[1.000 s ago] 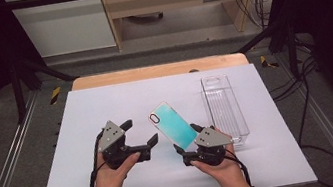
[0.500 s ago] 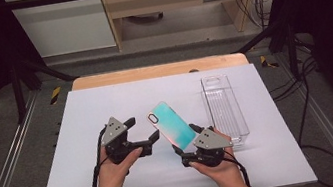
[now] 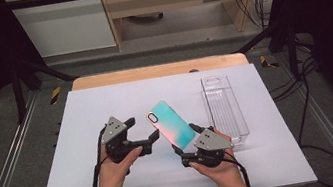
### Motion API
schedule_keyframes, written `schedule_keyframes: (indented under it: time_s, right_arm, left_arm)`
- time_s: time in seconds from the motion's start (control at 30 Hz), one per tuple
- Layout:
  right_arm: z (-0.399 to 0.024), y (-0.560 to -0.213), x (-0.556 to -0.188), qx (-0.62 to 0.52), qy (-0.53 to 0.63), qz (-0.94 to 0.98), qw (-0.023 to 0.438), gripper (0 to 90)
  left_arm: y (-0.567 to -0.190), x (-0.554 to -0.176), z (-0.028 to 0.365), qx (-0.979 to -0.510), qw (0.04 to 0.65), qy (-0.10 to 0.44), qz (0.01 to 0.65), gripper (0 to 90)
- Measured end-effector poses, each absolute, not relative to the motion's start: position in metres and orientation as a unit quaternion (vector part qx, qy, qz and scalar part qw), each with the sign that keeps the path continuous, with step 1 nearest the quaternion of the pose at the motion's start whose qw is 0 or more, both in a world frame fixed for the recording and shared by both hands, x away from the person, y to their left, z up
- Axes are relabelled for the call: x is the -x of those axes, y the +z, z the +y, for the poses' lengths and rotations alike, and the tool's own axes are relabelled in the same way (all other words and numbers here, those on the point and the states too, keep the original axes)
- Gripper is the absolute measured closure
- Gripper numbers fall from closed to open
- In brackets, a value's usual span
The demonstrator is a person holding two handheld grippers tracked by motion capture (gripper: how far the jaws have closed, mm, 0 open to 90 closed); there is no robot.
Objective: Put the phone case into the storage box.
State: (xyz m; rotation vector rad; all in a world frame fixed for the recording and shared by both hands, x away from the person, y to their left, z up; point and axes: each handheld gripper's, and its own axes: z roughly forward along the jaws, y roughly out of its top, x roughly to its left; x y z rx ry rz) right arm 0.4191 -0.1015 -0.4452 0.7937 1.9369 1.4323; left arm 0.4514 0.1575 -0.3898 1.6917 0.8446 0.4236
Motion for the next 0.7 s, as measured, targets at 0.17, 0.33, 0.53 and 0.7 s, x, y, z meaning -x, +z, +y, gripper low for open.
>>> schedule_keyframes:
  time_s: [0.17, 0.33, 0.53, 0.7]
  right_arm:
    - [-0.101, -0.446, -0.419, -0.299, 0.541, 0.728, 0.299, 17.5]
    - [-0.101, -0.447, -0.42, -0.298, 0.542, 0.726, 0.301, 17.5]
    - [-0.102, -0.448, -0.421, -0.299, 0.544, 0.723, 0.304, 17.5]
    - [-0.101, -0.447, -0.42, -0.297, 0.548, 0.72, 0.305, 17.5]
  left_arm:
    - [-0.39, -0.453, 0.157, -0.712, 0.57, 0.179, 0.368, 3.4]
    - [-0.392, -0.455, 0.154, -0.716, 0.567, 0.173, 0.367, 5.5]
    - [-0.395, -0.456, 0.147, -0.723, 0.563, 0.166, 0.364, 12.9]
    - [-0.397, -0.46, 0.144, -0.719, 0.57, 0.15, 0.368, 22.7]
